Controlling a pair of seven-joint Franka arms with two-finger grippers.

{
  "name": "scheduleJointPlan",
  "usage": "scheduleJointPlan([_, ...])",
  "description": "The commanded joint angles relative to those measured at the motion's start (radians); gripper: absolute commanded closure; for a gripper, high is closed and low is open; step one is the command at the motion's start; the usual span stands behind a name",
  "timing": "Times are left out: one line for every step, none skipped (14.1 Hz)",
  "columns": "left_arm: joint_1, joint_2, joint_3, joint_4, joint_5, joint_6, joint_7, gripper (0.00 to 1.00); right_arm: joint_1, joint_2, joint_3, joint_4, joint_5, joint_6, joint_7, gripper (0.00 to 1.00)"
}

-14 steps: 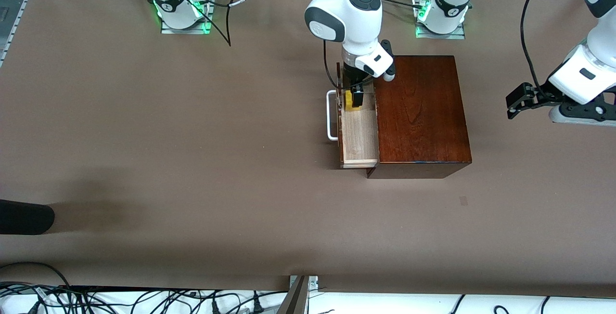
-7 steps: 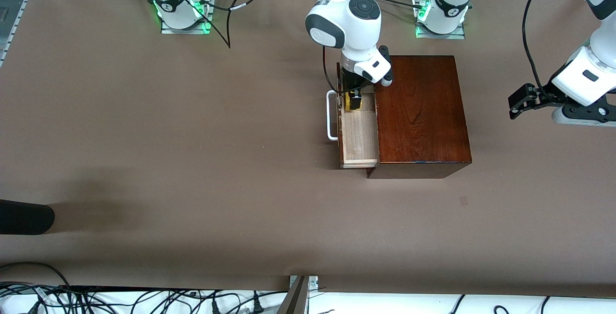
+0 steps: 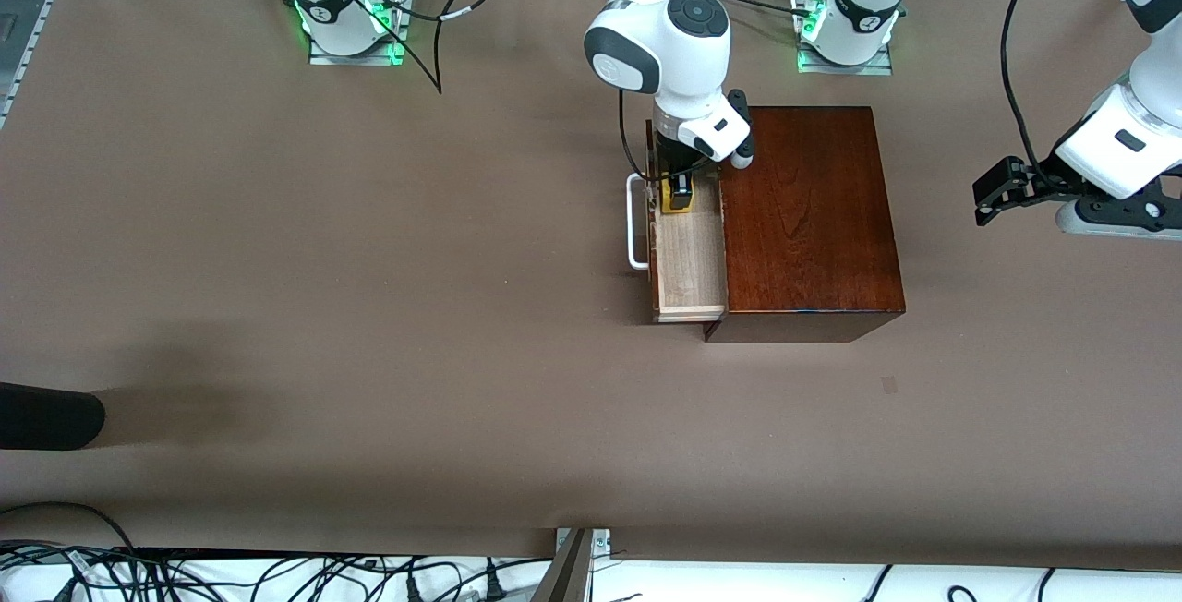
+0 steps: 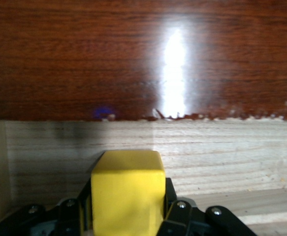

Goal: Open drawer, take yellow block, close drawer
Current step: 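Lower the right gripper and grasp the yellow block, then lift the yellow block out with the right gripper and carry it away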

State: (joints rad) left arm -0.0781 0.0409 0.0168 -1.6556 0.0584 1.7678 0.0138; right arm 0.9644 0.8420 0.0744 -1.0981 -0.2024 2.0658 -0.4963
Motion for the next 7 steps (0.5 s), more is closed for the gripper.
scheduleJointPlan([0.008,-0.123,-0.008,-0.163,-0.003,0.062,0.017,0.00,-0.001,-0.043,-0.001,0.053,-0.005,-0.085,0.018,1.00])
scheduleJointPlan([0.009,-0.134,-0.008,-0.180,-0.005,0.067,0.017,0.00,-0.004,-0.050,0.001,0.091,-0.003,-0.142,0.021,1.00])
scheduleJointPlan([0.012,-0.133,-0.006,-0.178,-0.005,0.061,0.018,0.00,-0.013,-0.067,0.001,0.122,-0.002,-0.191,0.021,1.00])
scheduleJointPlan([0.014,-0.133,-0.006,-0.176,-0.006,0.053,0.015,0.00,-0.025,-0.096,-0.001,0.129,-0.003,-0.223,0.021,1.00])
scheduleJointPlan([0.014,-0.128,-0.003,-0.164,-0.008,0.050,0.017,0.00,-0.045,-0.137,-0.002,0.129,-0.002,-0.240,0.021,1.00])
scheduleJointPlan([0.015,-0.124,-0.001,-0.158,-0.008,0.044,0.015,0.00,-0.073,-0.161,-0.002,0.129,-0.002,-0.262,0.022,1.00])
scheduleJointPlan([0.015,-0.118,-0.003,-0.150,-0.008,0.018,0.015,0.00,-0.107,-0.188,-0.002,0.129,-0.002,-0.279,0.024,1.00])
